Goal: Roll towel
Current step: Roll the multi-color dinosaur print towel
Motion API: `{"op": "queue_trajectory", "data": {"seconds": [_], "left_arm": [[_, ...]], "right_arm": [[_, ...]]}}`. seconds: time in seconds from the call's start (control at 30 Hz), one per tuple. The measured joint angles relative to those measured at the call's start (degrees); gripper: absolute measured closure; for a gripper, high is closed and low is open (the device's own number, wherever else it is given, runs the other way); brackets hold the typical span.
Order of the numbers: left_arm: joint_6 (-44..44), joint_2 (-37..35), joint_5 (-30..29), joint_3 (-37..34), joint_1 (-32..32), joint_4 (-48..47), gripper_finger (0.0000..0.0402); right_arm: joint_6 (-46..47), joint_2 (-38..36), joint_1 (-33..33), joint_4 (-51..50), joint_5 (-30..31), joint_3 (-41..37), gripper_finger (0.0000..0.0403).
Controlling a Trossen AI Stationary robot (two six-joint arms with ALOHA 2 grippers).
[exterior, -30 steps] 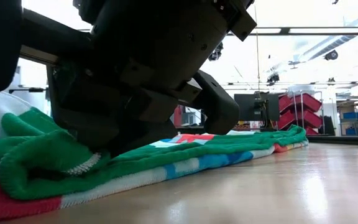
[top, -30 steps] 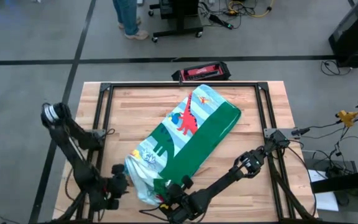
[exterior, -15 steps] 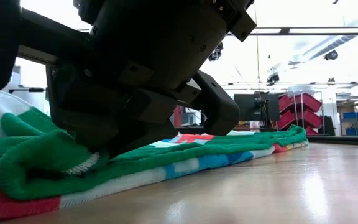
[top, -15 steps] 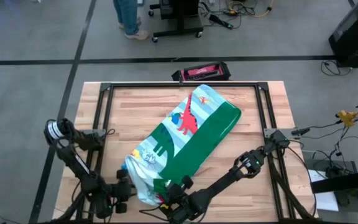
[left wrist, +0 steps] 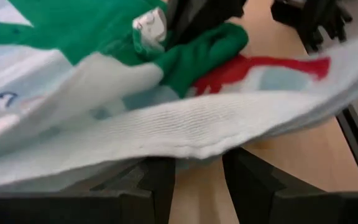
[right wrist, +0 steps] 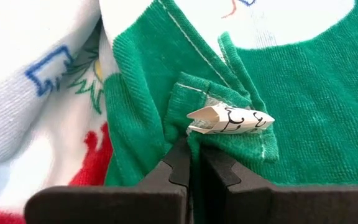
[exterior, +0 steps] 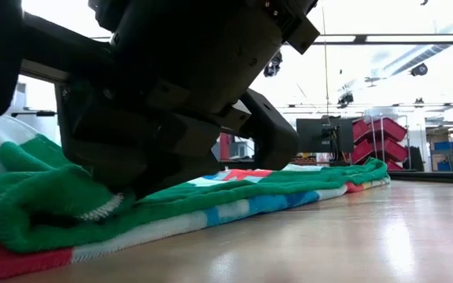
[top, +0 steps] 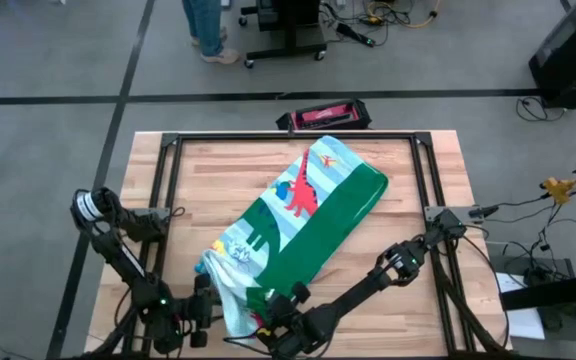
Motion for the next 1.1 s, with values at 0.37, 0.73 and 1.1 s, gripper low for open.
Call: {"op": "queue_trajectory", "data": {"seconds": [0.37,0.73,1.1], "left_arm": [[1.89,0.88,-4.99,0.07,5.45,-0.78,0.0285],[2.96,1.00,-5.59,0.07,7.76,-2.39,0.0285],[4.18,0.97,-12.02,0.07,9.34,-2.96,0.0285]], "right_arm": [[-7.17,-0.39,0.24,-0.11,0.38,2.34,0.0394],[-14.78,-2.02,3.18,1.74,0.88,7.73,0.0287],[-12.94,-5.58,4.40,-6.12,1.48,7.91,0.0225]]}}
